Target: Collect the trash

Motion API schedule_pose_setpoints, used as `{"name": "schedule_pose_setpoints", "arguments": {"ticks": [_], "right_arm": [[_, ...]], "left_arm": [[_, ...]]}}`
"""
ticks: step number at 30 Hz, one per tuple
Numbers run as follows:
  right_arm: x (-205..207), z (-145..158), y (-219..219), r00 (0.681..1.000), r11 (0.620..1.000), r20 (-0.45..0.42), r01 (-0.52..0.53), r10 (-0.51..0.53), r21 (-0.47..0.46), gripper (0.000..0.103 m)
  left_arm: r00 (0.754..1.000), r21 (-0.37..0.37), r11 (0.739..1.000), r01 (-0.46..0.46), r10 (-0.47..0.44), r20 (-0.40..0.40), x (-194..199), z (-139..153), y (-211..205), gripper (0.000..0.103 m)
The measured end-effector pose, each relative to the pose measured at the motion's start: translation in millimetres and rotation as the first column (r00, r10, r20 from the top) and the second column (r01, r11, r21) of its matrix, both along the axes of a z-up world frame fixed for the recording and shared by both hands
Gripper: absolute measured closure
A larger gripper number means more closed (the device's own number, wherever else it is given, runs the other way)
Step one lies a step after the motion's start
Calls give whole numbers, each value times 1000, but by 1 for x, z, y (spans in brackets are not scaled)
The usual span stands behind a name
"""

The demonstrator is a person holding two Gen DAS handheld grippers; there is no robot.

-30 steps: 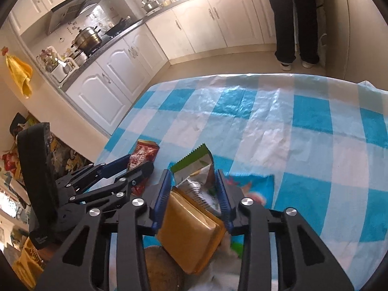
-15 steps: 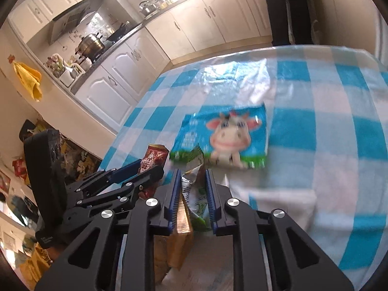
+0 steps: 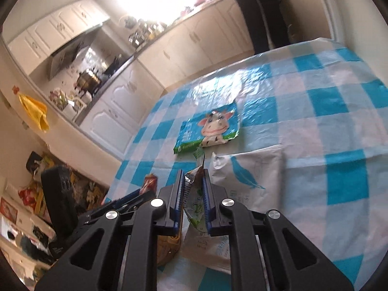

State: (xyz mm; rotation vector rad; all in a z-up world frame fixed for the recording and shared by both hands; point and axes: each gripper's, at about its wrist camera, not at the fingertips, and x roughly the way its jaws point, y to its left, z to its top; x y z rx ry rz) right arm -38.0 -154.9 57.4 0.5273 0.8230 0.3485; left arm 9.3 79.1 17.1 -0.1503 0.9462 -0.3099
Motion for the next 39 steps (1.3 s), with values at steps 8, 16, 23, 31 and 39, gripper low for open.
{"name": "schedule_pose_setpoints", "arguments": {"ticks": [8,16,23,31,39], "right_arm": [[-22,16,-12,996,996,75,38,-44,78,88],[-21,-8,10,1000,999,9,-15,15,45,87],[-34,-16,-7,996,995,-31,81,-83,-62,49],[-69,-1,20,996,969,55,76,-65,-235,31],[-73,-23,52,999,954,-17,35,-41,-299,24]], "left_arm": [[999,-5,1000,-29,29,22,-27,6,21,58],[998,-8,999,-53,53,26,-51,10,39,58],[998,-16,998,-61,61,35,-71,14,51,58],[998,-24,998,-56,57,39,-88,16,58,58],[998,-39,998,-55,56,36,-101,15,66,58]]}}
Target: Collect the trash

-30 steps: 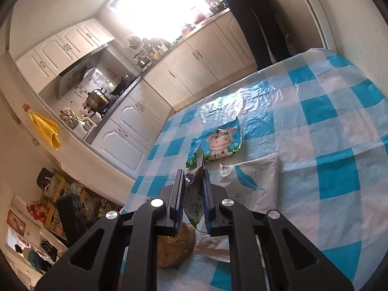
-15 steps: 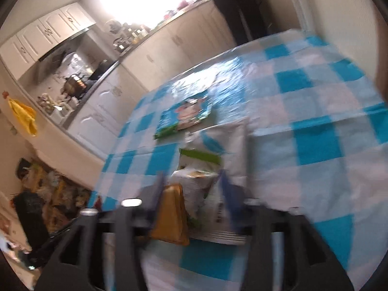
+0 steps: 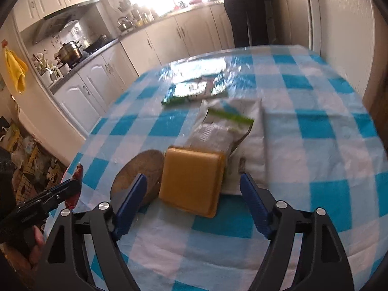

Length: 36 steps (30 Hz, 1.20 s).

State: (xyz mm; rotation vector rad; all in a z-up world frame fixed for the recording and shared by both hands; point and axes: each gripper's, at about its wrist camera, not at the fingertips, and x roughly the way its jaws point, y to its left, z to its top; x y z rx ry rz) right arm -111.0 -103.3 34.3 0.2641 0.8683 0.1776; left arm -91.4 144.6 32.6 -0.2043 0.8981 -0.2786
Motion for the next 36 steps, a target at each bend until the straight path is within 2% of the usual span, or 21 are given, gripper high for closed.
{"name": "schedule_pose_setpoints", "arguments": {"ticks": [4,11,13,18,21,22,24,27,30,35,36], "right_arm": [[2,-5,13,1000,1000,-8,-12,11,-19,24],[10,-12,29,1000,990,-11,-1,0,-141,25],[10,-11,27,1000,989,-10,14,-15,-150,39],[10,-11,30,1000,980,-10,2,-4,-197,41],[8,-11,29,1000,983,-19,-6,3,-184,45],[6,-9,27,1000,983,-8,0,-1,-183,58],[5,-2,24,1000,985,4,4,-3,-175,66],[8,-1,19,1000,988,-22,-8,5,-151,66],[8,-5,13,998,997,-60,-4,-1,-80,59],[3,-6,16,999,997,-52,-15,11,-77,56],[3,-5,15,999,998,-48,-14,12,-55,52]], "left_arm": [[1000,-5,1000,2,-2,1,-5,0,4,58],[1000,-24,1000,-7,7,-7,-10,-2,17,58],[1000,-26,1000,-8,7,-5,-12,-2,19,58],[1000,-35,999,-10,10,-6,-13,-3,23,58],[1000,-43,999,-15,15,-5,-15,-3,27,58],[1000,-47,999,-18,18,-5,-15,-2,28,58],[1000,-51,998,-22,21,-5,-17,-2,31,58],[1000,-54,998,-26,25,-9,-17,-3,33,58],[1000,-59,998,-24,24,-13,-17,-5,33,58],[1000,-58,998,-21,20,-17,-17,-8,32,58],[1000,-58,998,-22,21,-19,-17,-8,32,58]]}}
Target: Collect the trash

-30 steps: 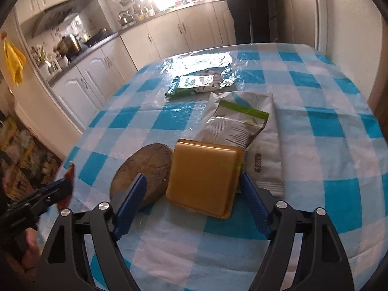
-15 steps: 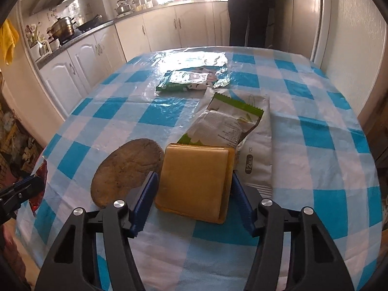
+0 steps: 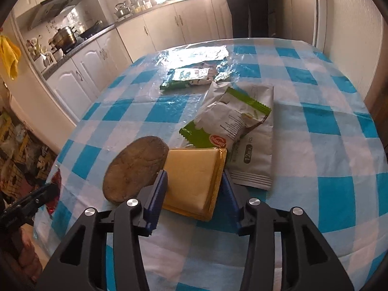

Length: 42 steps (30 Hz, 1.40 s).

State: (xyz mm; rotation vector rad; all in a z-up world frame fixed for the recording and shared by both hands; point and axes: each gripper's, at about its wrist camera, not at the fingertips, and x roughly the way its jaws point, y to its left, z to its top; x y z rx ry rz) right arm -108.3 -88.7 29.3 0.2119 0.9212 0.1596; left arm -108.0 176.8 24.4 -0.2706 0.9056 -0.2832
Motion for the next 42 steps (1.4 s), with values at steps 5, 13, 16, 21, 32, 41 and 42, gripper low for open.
{"name": "schedule_pose_setpoints", "arguments": {"ticks": [5,13,16,21,32,41,42], "right_arm": [[-1,-4,14,1000,999,-5,-26,26,-29,30],[-1,-7,27,999,988,15,-43,45,-145,28],[-2,-6,19,1000,987,20,-20,23,-156,47],[-3,-2,6,1000,996,13,2,-1,-92,57],[-13,22,-7,998,998,55,-1,-2,57,74],[-9,12,2,998,993,31,-50,47,110,73],[-8,10,5,998,995,32,-52,50,90,75]], "left_arm": [[1000,-4,1000,-1,1,1,0,0,1,58],[1000,-8,1000,2,-2,-3,1,-1,2,58],[1000,-10,1000,4,-4,-10,1,-2,2,58],[1000,20,999,25,-25,-2,-1,-4,-4,58],[999,52,998,34,-34,-4,4,-11,-16,45],[1000,69,997,19,-19,-2,4,-12,-17,58],[1000,67,998,17,-17,-2,5,-12,-17,58]]}}
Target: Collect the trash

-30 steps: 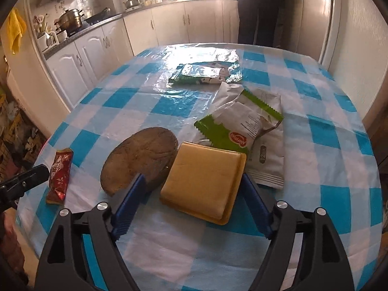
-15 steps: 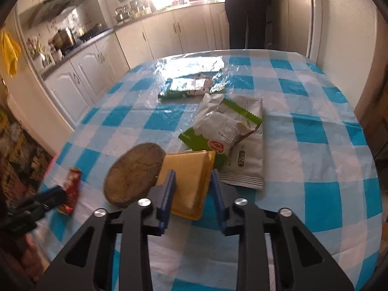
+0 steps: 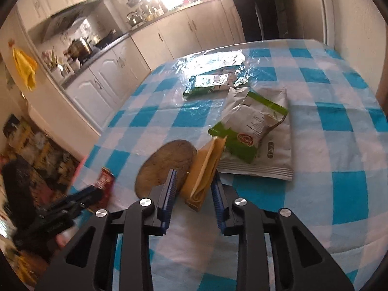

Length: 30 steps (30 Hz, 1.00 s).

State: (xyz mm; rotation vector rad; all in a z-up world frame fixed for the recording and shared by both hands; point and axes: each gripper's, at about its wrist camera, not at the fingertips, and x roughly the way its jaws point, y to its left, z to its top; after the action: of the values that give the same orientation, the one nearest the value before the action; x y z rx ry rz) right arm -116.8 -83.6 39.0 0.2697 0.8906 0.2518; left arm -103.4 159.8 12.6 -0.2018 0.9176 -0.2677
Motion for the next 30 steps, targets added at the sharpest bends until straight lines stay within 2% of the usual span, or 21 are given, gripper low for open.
{"name": "schedule_pose_setpoints", "arguments": {"ticks": [1,7,14,17,24,30], "right_arm": [[0,-2,0,1000,1000,0,6,-6,-5,81],[-1,5,-5,999,999,26,31,-30,-34,91],[-2,19,-8,998,998,56,45,-42,-53,91],[-3,29,-7,997,999,71,41,-39,-31,91],[0,53,18,993,999,107,-39,40,-8,91],[12,54,59,984,986,81,-165,161,36,91]], "left_arm": [[1000,-3,1000,-2,2,-2,0,0,0,58],[1000,-25,999,-21,21,-7,-1,0,9,59],[999,-52,998,-37,38,13,-1,8,19,59],[998,-57,997,-47,49,27,-2,13,23,59],[994,-67,993,-94,97,51,-3,23,41,59],[982,-67,984,-168,172,72,-6,32,69,59]]}}
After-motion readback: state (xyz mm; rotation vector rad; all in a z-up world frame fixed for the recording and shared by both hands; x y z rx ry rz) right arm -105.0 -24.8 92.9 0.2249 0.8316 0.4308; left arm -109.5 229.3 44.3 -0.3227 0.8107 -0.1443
